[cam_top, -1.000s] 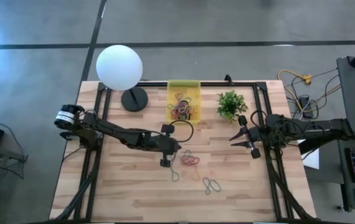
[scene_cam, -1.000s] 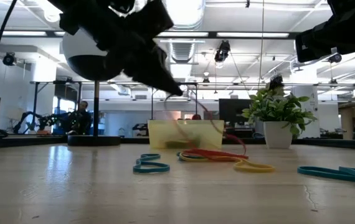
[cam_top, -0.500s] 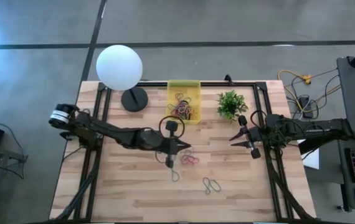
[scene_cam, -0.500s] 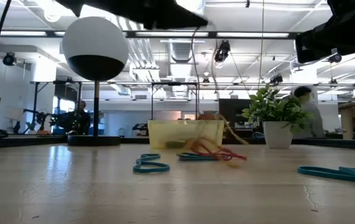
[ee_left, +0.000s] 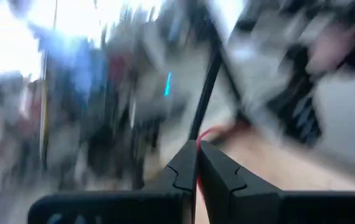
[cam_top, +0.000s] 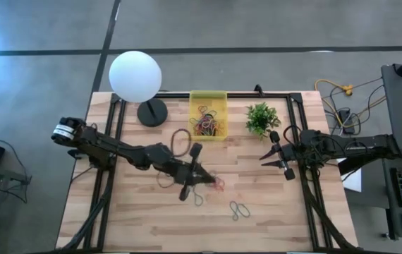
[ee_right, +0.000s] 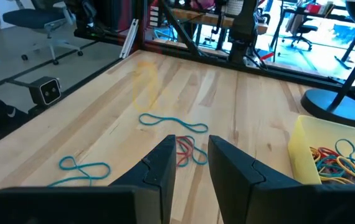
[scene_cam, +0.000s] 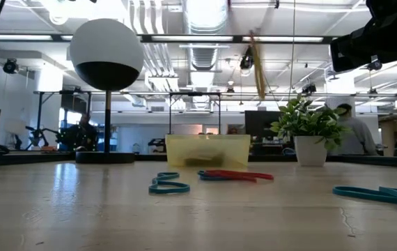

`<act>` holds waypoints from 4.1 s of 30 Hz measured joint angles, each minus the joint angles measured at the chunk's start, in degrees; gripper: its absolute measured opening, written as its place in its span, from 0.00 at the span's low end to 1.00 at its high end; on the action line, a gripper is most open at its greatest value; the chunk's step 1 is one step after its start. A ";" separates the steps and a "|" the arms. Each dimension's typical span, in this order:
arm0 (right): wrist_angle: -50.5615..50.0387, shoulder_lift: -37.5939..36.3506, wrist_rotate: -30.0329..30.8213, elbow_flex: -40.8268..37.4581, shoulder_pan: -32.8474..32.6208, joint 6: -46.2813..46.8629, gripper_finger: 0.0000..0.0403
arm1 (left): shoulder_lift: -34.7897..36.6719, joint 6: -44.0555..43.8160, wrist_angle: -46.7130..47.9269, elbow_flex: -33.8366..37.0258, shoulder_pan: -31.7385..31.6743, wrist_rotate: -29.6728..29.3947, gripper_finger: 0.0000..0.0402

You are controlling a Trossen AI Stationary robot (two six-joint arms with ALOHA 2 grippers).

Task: Pick and place rubber bands into bin
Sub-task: Put the red rubber band into the yellow bin

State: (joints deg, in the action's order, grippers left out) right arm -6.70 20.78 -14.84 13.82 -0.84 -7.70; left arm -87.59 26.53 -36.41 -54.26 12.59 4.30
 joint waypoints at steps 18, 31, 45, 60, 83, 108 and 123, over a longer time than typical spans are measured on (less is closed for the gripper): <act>7.27 4.44 -0.12 -2.94 -0.02 4.15 0.20 | -3.18 -10.11 16.94 1.90 -2.84 -16.87 0.00; 22.91 21.00 -0.19 -3.20 -0.04 4.31 0.20 | -3.69 -20.16 17.68 10.20 -4.45 -31.27 0.00; 27.20 49.26 -0.62 7.02 -0.04 3.90 0.20 | -1.25 -32.58 18.78 16.67 -1.54 -46.67 0.00; 27.20 72.45 -0.16 22.97 -0.02 -2.39 0.20 | 0.61 -45.60 26.40 18.31 -0.56 -49.85 0.00; 14.38 86.49 4.53 37.38 3.02 -5.55 0.20 | 0.63 -48.64 25.88 21.81 -0.58 -51.37 0.00; 15.46 90.77 4.05 39.60 2.81 -6.92 0.06 | 0.63 -48.22 23.37 21.70 -0.58 -51.59 0.00; 2.91 78.96 8.30 39.28 0.60 -7.42 0.02 | 0.63 -48.24 23.39 21.72 -0.58 -51.44 0.00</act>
State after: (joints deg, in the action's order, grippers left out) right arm -3.79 99.73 -6.53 53.10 -0.24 -15.12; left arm -86.96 -21.71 -13.02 -32.53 12.01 -47.14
